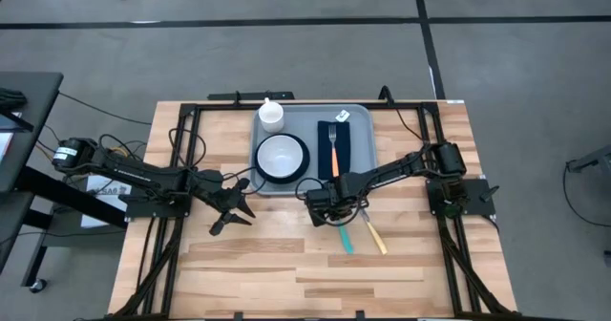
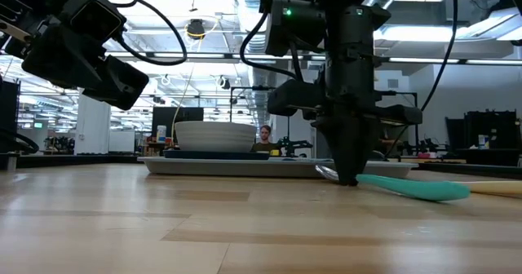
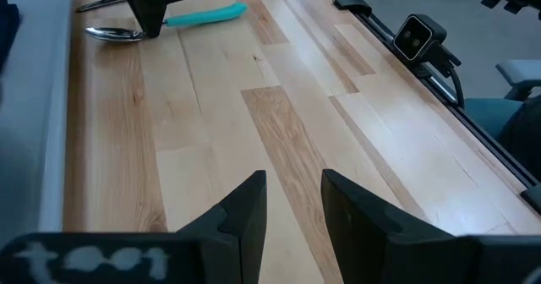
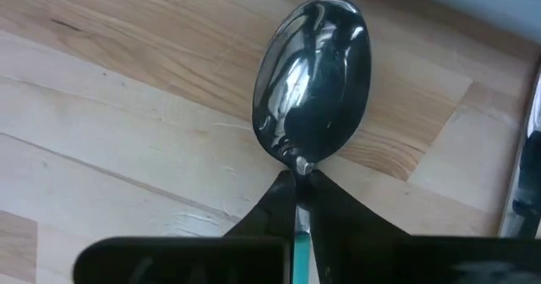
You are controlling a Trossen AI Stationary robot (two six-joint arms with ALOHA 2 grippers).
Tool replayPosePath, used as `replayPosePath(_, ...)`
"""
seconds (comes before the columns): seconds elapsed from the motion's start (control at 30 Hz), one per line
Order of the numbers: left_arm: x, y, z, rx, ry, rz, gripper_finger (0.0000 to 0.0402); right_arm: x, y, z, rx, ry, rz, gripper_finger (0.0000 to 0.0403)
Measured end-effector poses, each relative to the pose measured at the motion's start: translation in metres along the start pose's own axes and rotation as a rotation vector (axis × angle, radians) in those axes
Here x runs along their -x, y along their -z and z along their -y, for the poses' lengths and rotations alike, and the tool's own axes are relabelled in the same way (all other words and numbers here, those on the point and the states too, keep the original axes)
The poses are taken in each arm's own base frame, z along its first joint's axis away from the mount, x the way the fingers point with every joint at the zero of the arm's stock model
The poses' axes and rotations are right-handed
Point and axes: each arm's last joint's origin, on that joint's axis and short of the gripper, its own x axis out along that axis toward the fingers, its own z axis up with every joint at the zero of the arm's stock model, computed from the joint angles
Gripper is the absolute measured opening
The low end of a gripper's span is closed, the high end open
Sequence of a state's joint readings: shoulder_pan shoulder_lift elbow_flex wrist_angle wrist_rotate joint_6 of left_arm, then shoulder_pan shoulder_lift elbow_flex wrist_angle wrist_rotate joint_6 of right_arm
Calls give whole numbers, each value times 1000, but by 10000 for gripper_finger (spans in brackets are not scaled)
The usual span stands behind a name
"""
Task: Set up tray
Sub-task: Put the blue spoon to the left of the orange fork on the blue table napkin
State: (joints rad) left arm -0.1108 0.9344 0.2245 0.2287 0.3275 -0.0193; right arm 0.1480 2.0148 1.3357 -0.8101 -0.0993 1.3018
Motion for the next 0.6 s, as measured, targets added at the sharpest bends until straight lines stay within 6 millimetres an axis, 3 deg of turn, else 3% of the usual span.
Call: replayPosePath(0.6,0,0,0,1,-1,-4,103,14,-1,-9,28,-14,-6,2)
